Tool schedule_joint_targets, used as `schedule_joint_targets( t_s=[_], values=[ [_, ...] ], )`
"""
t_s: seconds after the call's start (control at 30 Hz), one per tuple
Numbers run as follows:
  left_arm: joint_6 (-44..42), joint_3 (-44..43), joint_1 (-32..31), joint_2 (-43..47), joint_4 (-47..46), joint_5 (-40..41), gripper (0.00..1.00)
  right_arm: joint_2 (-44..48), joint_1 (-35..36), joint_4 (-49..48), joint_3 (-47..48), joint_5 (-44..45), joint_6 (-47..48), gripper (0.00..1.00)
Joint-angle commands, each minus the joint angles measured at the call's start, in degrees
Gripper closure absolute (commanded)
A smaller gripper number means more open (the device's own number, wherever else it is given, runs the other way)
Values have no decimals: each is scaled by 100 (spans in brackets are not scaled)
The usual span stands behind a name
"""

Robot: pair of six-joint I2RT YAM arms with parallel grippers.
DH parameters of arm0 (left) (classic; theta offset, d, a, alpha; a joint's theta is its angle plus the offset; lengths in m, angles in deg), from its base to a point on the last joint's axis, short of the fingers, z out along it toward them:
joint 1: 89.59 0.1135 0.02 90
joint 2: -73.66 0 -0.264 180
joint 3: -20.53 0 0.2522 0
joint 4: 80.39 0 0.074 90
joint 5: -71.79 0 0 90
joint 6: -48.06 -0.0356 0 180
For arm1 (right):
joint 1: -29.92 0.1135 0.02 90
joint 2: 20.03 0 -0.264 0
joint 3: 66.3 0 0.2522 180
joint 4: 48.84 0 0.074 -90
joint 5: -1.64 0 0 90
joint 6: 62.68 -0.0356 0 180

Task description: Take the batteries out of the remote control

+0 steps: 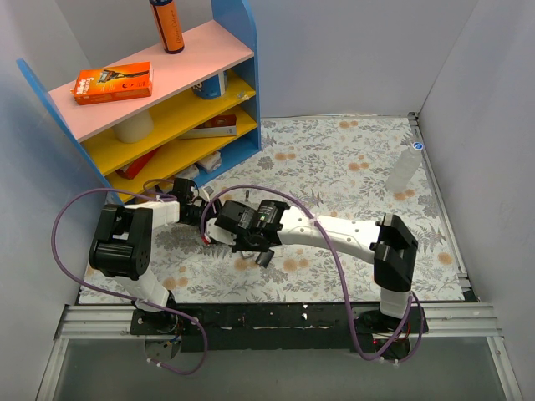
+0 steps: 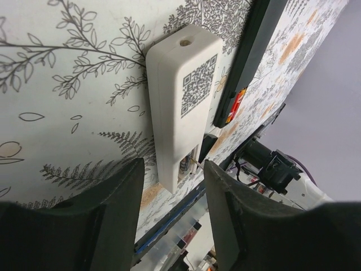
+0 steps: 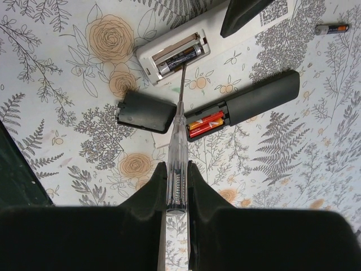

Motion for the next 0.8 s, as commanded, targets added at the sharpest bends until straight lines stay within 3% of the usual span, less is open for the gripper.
schedule_joint_targets(
  t_s=[0.0,0.5,0.77],
  values=[
    [-117,-33,-14,139,72,249,53,-393,180,-680,308,-734,424,99],
    [-135,-112,-32,-98,90,232,59,-454,180,-1320,80,-875,1418,99],
    [-108,-103,-41,-142,11,153,61,-692,171,-1488,406,-884,1331,99]
  ],
)
